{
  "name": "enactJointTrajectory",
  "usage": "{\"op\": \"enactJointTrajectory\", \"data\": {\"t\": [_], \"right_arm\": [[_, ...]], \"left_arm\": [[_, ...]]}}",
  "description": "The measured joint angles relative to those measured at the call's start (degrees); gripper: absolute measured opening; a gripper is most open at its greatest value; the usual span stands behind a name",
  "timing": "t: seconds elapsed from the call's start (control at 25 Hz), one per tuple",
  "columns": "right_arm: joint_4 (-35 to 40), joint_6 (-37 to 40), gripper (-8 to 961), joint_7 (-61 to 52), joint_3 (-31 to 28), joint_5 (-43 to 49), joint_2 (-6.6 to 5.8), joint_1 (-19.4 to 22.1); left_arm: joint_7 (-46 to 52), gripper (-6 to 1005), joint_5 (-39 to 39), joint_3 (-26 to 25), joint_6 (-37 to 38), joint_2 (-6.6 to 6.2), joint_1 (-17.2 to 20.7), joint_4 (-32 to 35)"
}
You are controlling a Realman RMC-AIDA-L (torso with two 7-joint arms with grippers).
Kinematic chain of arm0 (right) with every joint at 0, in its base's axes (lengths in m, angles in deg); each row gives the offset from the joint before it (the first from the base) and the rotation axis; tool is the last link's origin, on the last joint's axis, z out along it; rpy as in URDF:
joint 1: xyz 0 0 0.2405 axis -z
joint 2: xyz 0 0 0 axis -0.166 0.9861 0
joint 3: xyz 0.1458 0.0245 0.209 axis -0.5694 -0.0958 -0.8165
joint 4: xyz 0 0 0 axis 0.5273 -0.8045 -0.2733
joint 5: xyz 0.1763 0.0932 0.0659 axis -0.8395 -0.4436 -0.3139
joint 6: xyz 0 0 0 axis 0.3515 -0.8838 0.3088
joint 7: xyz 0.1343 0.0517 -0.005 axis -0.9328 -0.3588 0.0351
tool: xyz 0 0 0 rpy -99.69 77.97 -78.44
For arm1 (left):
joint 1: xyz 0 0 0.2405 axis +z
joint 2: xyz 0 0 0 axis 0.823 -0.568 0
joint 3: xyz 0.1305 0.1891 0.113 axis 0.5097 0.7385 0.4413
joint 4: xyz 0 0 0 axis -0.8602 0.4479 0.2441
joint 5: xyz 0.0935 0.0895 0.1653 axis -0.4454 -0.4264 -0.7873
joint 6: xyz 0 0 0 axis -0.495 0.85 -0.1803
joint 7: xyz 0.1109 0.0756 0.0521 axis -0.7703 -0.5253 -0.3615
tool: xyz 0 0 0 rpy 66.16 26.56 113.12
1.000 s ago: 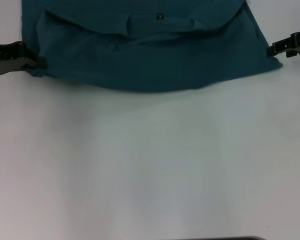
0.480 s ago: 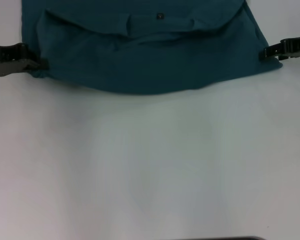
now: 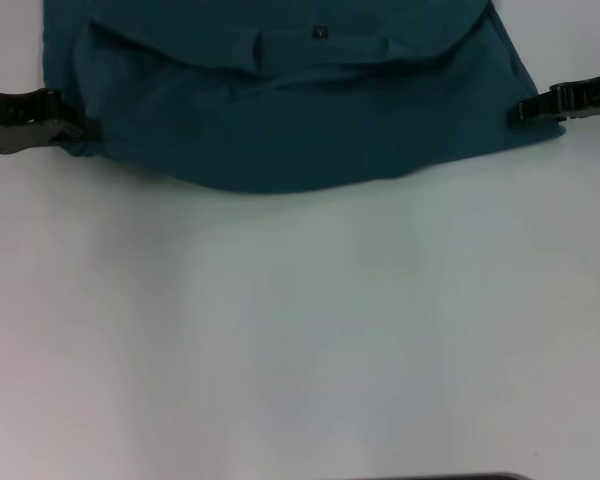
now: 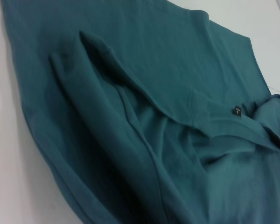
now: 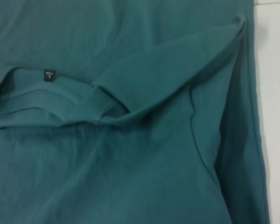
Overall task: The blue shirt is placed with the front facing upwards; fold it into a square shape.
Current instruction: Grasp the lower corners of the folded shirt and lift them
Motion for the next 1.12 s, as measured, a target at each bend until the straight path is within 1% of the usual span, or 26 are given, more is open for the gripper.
{"op": "enactJointTrajectory", "data": {"t": [0.36, 0.56, 0.8, 1.04, 1.12], "right_arm": [[-0.57, -0.08, 682, 0.04, 0.58, 0.23, 0.10, -0.11], [-0.57, 0.13, 681, -0.45, 0.49, 0.08, -0.09, -0.11], [-0.32, 1.33, 643, -0.61, 0.52, -0.59, -0.44, 0.09], [-0.62, 1.45, 421, -0.72, 0.85, 0.27, -0.55, -0.13], [-0.46, 1.50, 326, -0.98, 0.85, 0.33, -0.62, -0.08]], "left_arm": [[0.00, 35, 0.00, 0.01, 0.00, 0.15, -0.09, 0.05], [0.00, 35, 0.00, 0.07, 0.00, 0.23, -0.09, 0.09], [0.00, 35, 0.00, 0.03, 0.13, 0.26, 0.02, 0.06], [0.00, 34, 0.00, -0.03, 0.14, 0.25, 0.11, 0.07], [0.00, 34, 0.00, 0.01, 0.19, 0.25, 0.12, 0.03]]}}
